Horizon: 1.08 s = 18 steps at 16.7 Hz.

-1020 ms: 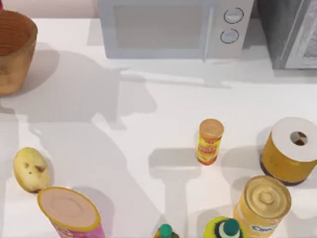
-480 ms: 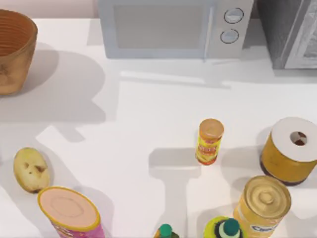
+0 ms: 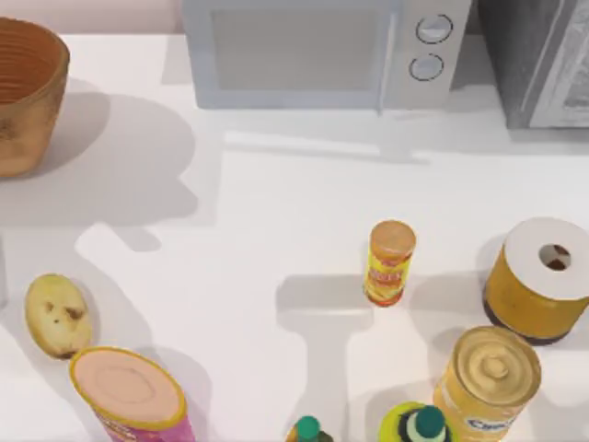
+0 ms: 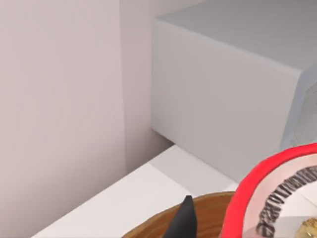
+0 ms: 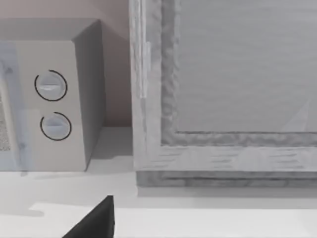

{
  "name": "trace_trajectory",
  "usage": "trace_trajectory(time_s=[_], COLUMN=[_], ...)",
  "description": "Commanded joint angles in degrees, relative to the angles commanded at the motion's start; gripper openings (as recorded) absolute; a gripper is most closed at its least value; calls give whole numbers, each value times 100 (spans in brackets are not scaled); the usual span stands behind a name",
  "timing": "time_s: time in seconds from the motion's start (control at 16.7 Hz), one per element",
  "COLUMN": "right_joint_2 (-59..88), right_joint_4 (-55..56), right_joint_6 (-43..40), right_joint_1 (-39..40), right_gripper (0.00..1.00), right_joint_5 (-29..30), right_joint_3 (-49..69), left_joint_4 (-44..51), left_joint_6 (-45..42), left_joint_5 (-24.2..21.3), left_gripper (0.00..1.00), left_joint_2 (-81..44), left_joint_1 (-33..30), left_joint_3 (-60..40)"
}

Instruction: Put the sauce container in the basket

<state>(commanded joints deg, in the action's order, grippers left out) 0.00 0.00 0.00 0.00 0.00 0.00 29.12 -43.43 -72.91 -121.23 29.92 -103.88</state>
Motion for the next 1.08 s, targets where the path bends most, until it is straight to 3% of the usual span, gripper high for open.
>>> trace_trajectory(time_s=[0.3,0.66,1.08], right_joint_2=[0,0,0], right_joint_4=[0,0,0], right_joint_6=[0,0,0], right_joint_1=[0,0,0], right_gripper=[100,100,100], right_joint_5=[0,0,0], right_joint_3=[0,0,0], left_joint_4=[-1398,-1658,-1658], left_joint_6=[702,914,914], left_joint_5=[212,294,294], left_gripper=[0,0,53], left_joint_2=[-70,-124,-124], left_joint_1=[-281,-424,-424], left_joint_3=[335,478,478])
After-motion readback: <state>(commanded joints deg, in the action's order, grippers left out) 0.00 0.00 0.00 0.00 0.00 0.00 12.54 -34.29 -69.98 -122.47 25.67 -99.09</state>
